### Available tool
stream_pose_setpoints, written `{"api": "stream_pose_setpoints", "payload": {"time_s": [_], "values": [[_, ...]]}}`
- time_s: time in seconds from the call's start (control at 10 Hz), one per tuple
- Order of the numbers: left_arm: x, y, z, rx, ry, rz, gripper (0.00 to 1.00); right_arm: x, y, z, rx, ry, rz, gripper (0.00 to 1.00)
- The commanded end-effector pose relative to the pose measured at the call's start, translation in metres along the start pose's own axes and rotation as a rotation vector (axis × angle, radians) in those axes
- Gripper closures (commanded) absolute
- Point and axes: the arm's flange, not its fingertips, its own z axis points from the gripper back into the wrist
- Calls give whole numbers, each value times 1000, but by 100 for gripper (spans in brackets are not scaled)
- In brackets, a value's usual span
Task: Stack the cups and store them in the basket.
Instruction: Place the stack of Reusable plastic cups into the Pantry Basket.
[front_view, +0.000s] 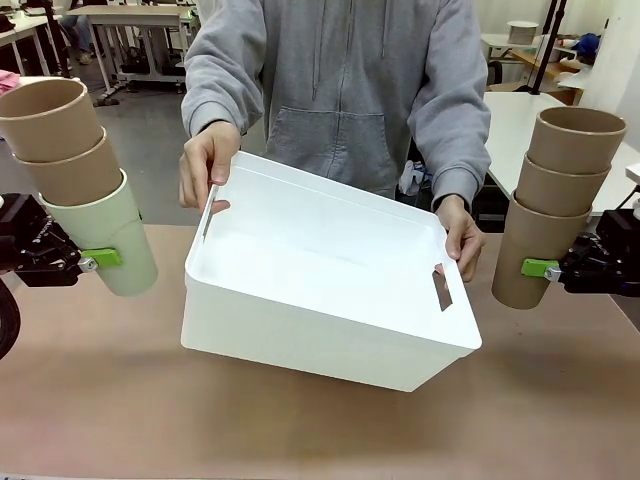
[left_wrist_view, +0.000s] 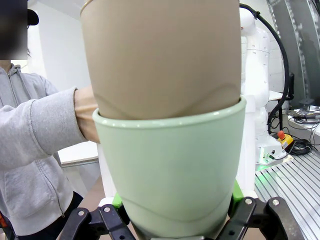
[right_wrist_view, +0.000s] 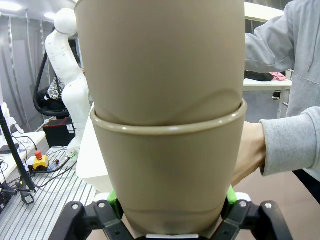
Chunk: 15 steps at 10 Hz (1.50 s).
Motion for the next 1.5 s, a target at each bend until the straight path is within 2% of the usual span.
{"api": "stream_pose_setpoints", "payload": {"time_s": [0.0,0.2,0.3,0.5,0.7,0.8,1.1,1.4], "values": [[4,0,1,4,-9,-8,15,0,0,0,0,0,0,15],[4,0,1,4,-9,-8,15,53,41,-11,38,-16,21,15],[4,0,1,4,-9,-8,15,77,55,-17,5,-16,10,15],[4,0,1,4,-9,-8,15,108,71,-39,-49,93,-12,15],[4,0,1,4,-9,-8,15,130,84,-81,-100,253,-2,15],[4,0,1,4,-9,-8,15,138,75,-108,-124,332,-5,15],[4,0,1,4,-9,-8,15,129,63,-186,-146,546,-6,15],[4,0,1,4,-9,-8,15,112,66,-230,-177,691,22,15]]}}
